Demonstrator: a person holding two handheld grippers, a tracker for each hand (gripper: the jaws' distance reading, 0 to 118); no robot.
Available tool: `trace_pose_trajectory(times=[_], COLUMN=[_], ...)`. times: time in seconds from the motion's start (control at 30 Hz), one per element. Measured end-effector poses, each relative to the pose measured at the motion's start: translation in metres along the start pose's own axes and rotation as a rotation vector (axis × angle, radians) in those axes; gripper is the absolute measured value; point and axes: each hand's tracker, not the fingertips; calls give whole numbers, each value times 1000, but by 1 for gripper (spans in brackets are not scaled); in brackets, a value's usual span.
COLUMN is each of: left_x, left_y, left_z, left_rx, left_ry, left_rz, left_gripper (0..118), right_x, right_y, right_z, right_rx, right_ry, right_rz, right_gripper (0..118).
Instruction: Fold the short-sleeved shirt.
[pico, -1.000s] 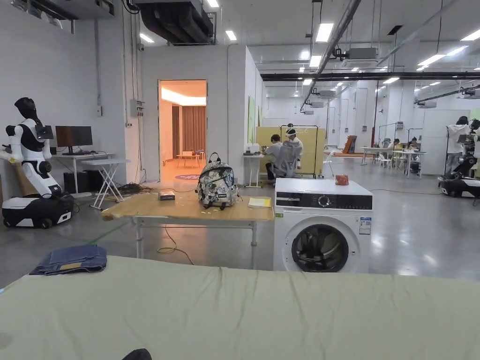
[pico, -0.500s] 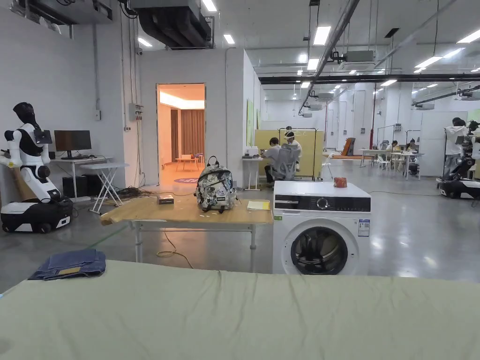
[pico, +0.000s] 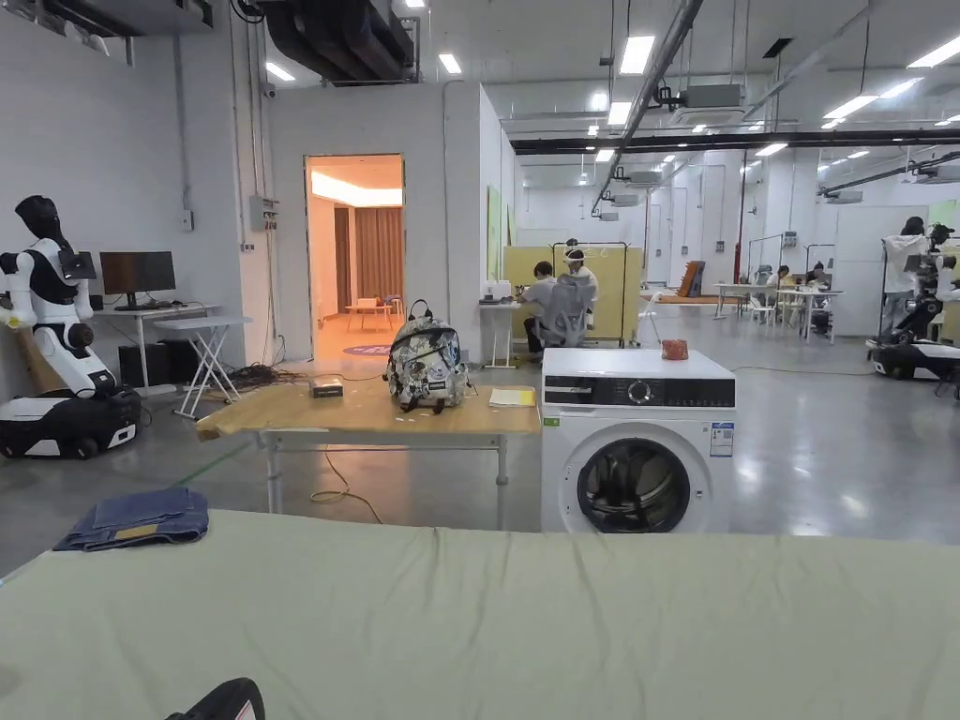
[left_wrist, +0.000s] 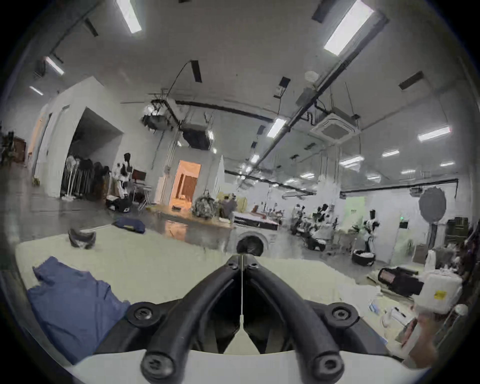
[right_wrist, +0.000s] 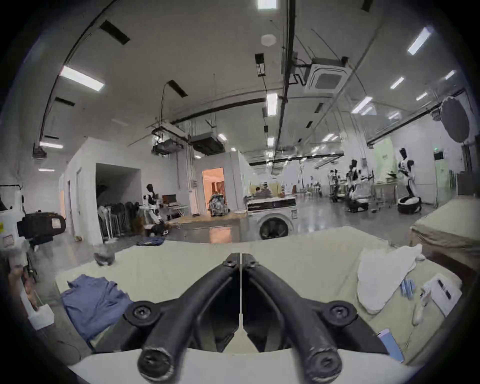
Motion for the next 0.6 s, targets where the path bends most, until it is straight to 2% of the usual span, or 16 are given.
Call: trace_pose_trajectory(times=[0.17, 0.47, 0.6], left_x=[9, 3, -21], left_y=[1, 11, 20], left_z=[0, 14, 37], left_rx=[0, 22, 18], left_ry=[36, 62, 176], left_rz=[-106, -121, -144], left_gripper=[0, 0, 0], right_x=[-7, -28, -54], right_y=[4, 8, -2], right_z=[5, 2, -16], right_rx=[15, 24, 7], right_ry=[-18, 22, 157], right_rz=[69, 110, 30], right_gripper=[0, 0, 0])
